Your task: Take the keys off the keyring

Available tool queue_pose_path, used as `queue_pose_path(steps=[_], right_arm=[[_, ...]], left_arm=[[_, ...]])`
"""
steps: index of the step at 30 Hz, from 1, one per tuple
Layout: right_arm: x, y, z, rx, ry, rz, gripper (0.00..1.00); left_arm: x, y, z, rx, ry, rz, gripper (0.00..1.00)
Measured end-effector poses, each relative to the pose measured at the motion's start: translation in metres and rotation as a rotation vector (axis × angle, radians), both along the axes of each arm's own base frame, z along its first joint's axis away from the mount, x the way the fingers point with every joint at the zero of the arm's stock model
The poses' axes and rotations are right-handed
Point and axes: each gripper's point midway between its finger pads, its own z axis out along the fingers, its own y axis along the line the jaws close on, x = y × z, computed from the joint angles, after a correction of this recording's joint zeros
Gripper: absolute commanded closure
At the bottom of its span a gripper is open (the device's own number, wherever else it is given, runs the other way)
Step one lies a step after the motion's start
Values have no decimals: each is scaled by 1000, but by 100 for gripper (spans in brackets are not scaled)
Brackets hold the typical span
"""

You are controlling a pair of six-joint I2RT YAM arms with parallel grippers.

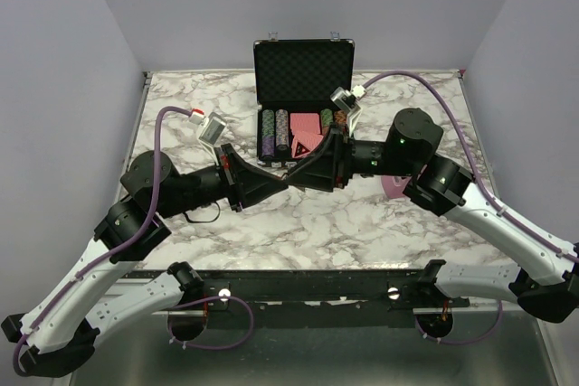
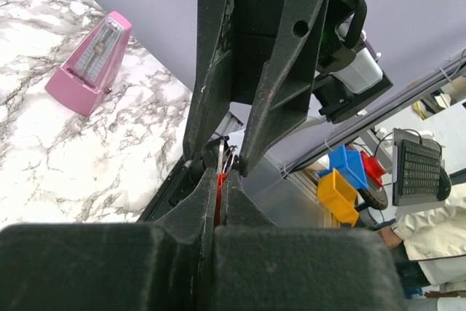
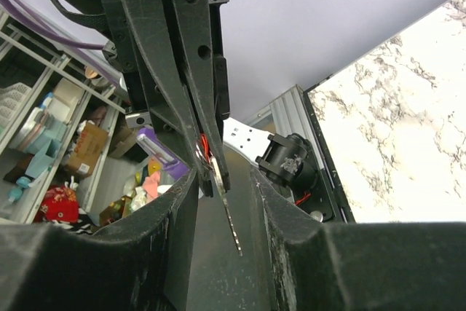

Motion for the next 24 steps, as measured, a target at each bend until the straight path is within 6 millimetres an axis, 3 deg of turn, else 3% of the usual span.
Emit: queue_pose_path(steps=[10,16,19,24], right_arm=[[0,1,2,10,0,4,92],[0,1,4,20,-5,4,99],[0,2,3,20,-6,4,99],[1,2,2,26,-9,4,99]], left_arm=[[2,0,-1,-5,10,10,100],[2,1,0,-9,7,16,100],[3,1,-1,-6,10,19,82],[4,1,-3,3,12,25,34]])
